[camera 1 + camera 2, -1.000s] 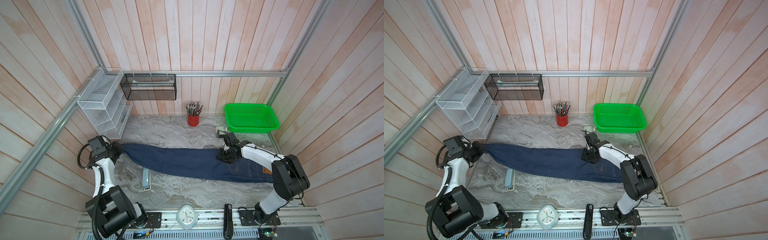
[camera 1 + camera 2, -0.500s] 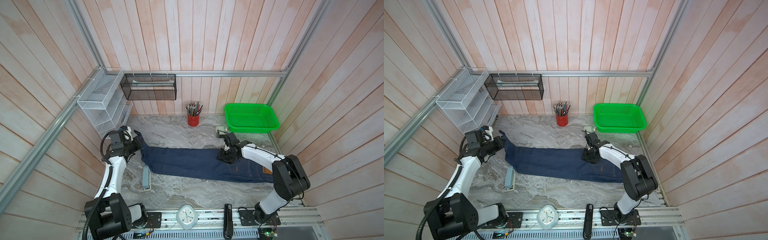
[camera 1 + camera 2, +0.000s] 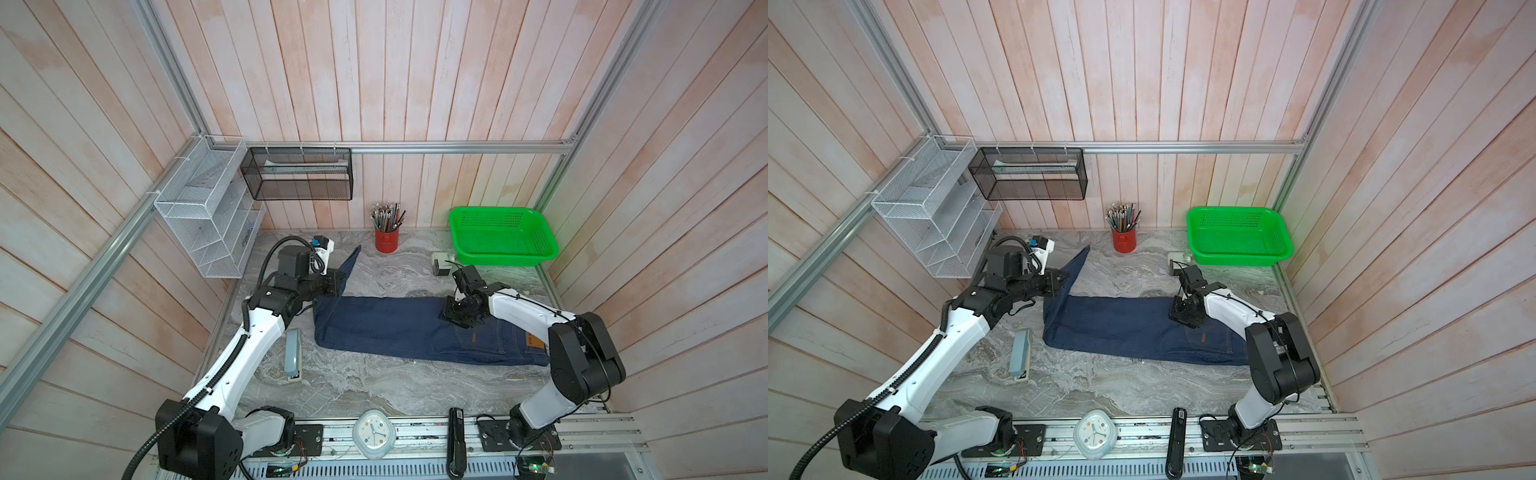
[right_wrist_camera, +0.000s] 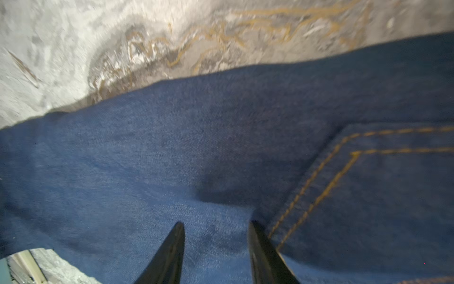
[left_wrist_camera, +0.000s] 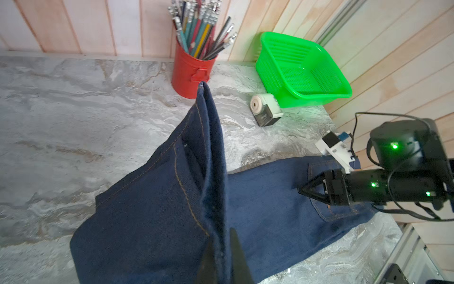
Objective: Fold and stack the trousers
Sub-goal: Fold the trousers at the center of the table.
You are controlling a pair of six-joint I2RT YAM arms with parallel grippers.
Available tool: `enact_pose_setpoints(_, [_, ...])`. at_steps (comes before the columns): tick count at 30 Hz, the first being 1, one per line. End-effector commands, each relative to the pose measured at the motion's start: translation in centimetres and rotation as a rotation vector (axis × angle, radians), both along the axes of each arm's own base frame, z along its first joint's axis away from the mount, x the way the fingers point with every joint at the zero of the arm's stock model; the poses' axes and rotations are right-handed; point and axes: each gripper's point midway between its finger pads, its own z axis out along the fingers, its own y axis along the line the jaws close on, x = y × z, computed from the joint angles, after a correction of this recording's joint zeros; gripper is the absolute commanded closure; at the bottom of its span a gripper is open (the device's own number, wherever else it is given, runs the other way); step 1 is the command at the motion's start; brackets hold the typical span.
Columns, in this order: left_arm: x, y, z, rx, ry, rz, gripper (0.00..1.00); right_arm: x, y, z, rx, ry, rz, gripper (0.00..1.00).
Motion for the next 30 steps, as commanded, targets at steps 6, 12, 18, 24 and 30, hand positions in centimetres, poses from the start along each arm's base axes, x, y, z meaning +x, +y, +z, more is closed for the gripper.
enact_pose_setpoints(6, [0.4,-7.2,-1.8,0.004,0.001,-0.011,1.00,1.6,-4.9,3.5,0.015,-0.095,-0.146,0.54])
enact_pose_setpoints(12, [-0.6,-13.8,-4.6,0.005,0.028,-0.078,1.00,3.2,-10.4,7.4,0.062,-0.210,-0.325,0.54])
enact_pose_setpoints(18, [-2.0,-18.8,-5.1,-0.004,0.014,-0.147,1.00,3.2,-11.8,9.1,0.078,-0.253,-0.361,0.54])
enact_pose_setpoints(24, [-4.7,-23.6,-7.3,0.017,0.068,-0.294,1.00,2.9,-11.3,8.9,0.107,-0.249,-0.355,0.54])
enact_pose_setpoints(30, [-7.1,-26.6,-11.6,0.088,0.152,-0.400,1.00,2.7,-11.2,8.7,0.113,-0.245,-0.348,0.54])
